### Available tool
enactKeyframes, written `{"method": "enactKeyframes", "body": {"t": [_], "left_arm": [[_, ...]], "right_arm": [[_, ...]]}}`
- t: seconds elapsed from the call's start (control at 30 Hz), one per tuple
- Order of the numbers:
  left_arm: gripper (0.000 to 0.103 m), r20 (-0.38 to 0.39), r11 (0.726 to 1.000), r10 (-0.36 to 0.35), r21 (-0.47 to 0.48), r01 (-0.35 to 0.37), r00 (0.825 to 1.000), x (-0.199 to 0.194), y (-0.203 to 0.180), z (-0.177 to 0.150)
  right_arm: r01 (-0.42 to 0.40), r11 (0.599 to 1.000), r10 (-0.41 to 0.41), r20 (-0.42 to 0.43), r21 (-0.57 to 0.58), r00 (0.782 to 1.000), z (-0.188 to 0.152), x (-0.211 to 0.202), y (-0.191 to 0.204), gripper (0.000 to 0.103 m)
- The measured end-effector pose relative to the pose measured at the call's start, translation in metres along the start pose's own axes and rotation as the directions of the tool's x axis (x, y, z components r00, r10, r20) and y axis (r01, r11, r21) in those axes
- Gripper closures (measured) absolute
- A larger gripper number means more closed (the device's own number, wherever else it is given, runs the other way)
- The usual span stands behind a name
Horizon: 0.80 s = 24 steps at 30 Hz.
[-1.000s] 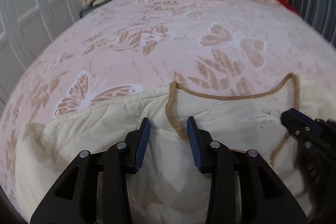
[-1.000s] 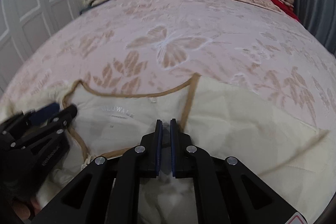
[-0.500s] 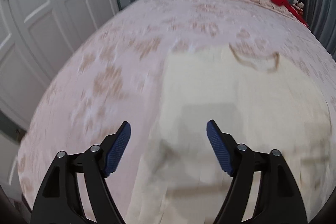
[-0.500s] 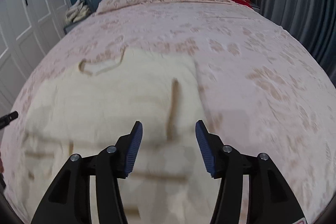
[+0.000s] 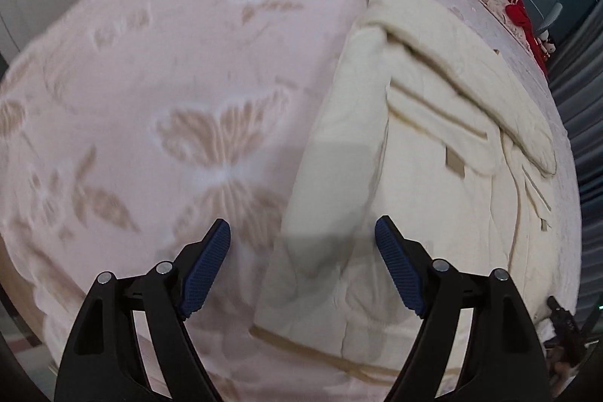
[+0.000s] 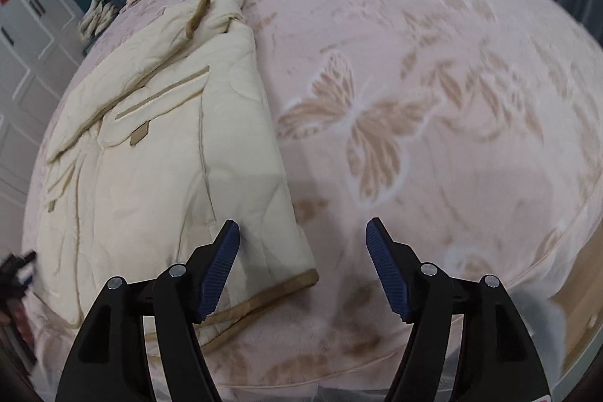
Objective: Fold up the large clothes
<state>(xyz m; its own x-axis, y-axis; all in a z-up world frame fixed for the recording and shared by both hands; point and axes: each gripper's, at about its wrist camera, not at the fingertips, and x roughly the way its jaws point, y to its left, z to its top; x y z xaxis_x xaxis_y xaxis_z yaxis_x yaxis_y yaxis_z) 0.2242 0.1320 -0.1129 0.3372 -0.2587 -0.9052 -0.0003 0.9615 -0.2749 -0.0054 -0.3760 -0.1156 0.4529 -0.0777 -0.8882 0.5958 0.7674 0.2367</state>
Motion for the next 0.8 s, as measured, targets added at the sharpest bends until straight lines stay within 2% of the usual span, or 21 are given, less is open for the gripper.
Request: {"method": "enactKeyframes", "body": {"t": [0.1, 0.13, 0.17, 0.2, 0.23, 0.27, 0.3, 0.33, 0.4, 0.5, 0.6, 0.73, 0.8], "left_arm": [[0.029, 0.002, 0.999, -0.025, -0.023, 0.025, 1.0, 0.002, -0.001, -0.009], [0.034, 0.0, 0.999, -0.033, -0.02, 0.033, 0.999, 0.001, -0.004, -0.011], [0.045, -0.006, 0.999, -0.045, -0.022, 0.045, 0.999, 0.0, -0.004, -0.013], [0.055, -0.019, 0.998, -0.052, -0.024, 0.051, 0.998, -0.002, -0.006, -0.014], [0.063, -0.026, 0.998, -0.058, -0.019, 0.057, 0.998, -0.004, -0.008, -0.015], [0.077, -0.034, 0.998, -0.059, 0.002, 0.059, 0.998, -0.008, -0.012, -0.016], [0.086, -0.031, 0.998, -0.059, 0.014, 0.059, 0.998, -0.011, -0.013, -0.015], [0.091, -0.02, 0.998, -0.048, 0.039, 0.049, 0.999, -0.017, -0.018, -0.016], [0.095, 0.005, 0.996, -0.036, 0.078, 0.036, 0.999, -0.031, -0.021, -0.017], [0.096, 0.034, 0.991, -0.074, 0.112, 0.07, 0.997, -0.055, -0.024, -0.019], [0.097, 0.047, 0.983, -0.103, 0.156, 0.094, 0.994, -0.084, -0.029, -0.03], [0.096, 0.03, 0.963, -0.108, 0.25, 0.097, 0.994, -0.131, -0.028, -0.062], [0.096, 0.002, 0.954, -0.097, 0.284, 0.092, 0.995, -0.155, -0.021, -0.081]], "right_arm": [[-0.059, 0.997, 0.059, -0.004, 0.056, 0.998, -0.002, 0.007, -0.001, 0.033], [-0.066, 0.996, 0.066, 0.0, 0.066, 0.998, -0.001, 0.008, 0.002, 0.038], [-0.085, 0.994, 0.085, 0.002, 0.073, 0.996, 0.0, 0.008, 0.004, 0.046], [-0.114, 0.99, 0.115, -0.004, 0.081, 0.993, 0.001, 0.009, 0.007, 0.064], [-0.111, 0.991, 0.112, -0.013, 0.076, 0.994, 0.002, 0.008, 0.012, 0.08], [-0.115, 0.991, 0.116, -0.016, 0.065, 0.993, 0.002, 0.006, 0.016, 0.086], [-0.12, 0.992, 0.121, -0.016, 0.049, 0.993, 0.001, 0.001, 0.02, 0.09], [-0.113, 0.993, 0.114, -0.012, 0.029, 0.993, 0.002, -0.003, 0.025, 0.093], [-0.116, 0.993, 0.116, -0.001, -0.017, 0.993, 0.004, -0.017, 0.031, 0.096], [-0.11, 0.989, 0.112, 0.019, -0.094, 0.994, 0.003, -0.042, 0.036, 0.097], [-0.093, 0.978, 0.096, 0.004, -0.187, 0.995, 0.001, -0.068, 0.043, 0.097], [-0.057, 0.922, 0.03, -0.077, -0.383, 0.997, -0.021, -0.105, 0.049, 0.097], [-0.06, 0.884, -0.008, -0.143, -0.463, 0.99, -0.041, -0.128, 0.046, 0.098]]}}
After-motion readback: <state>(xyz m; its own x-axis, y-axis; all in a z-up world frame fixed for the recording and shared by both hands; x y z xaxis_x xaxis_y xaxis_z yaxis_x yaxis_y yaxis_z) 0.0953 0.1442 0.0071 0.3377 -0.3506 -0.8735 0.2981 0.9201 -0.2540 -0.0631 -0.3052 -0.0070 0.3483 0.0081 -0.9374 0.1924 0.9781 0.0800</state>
